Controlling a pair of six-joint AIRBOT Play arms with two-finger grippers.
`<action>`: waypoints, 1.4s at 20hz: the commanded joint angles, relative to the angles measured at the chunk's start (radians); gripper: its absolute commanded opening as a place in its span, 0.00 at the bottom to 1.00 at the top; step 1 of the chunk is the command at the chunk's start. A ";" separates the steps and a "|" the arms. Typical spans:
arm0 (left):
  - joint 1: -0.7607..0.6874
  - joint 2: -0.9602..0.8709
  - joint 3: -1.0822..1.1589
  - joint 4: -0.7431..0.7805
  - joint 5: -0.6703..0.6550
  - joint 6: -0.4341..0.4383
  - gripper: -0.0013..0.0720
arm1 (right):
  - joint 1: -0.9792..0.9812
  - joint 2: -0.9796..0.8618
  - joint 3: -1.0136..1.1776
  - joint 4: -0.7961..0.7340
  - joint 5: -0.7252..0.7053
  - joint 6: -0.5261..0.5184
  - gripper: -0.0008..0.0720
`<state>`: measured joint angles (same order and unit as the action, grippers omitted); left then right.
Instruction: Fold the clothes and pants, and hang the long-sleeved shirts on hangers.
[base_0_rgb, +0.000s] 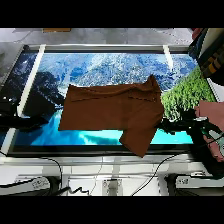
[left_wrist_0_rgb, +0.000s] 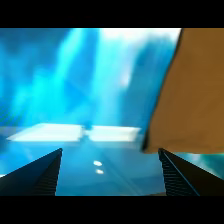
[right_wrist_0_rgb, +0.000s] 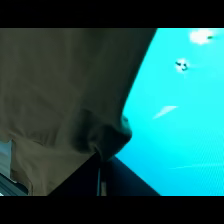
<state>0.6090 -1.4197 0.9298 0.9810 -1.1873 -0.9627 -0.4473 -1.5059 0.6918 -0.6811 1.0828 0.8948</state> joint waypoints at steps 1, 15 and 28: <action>-0.034 -0.027 -0.055 -0.048 -0.006 0.022 0.94 | -0.001 0.002 0.001 0.007 0.009 0.000 0.03; -0.253 -0.109 -0.069 -0.062 0.053 0.035 0.31 | -0.001 0.035 0.004 0.013 0.025 -0.013 0.03; -0.174 0.219 0.153 -0.070 -0.128 0.080 0.03 | 0.049 0.560 0.005 0.218 0.077 -0.098 0.03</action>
<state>0.4007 -1.3399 1.0168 0.9173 -1.3090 -0.8867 -0.4286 -1.1053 0.6949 -0.5766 1.1587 0.8326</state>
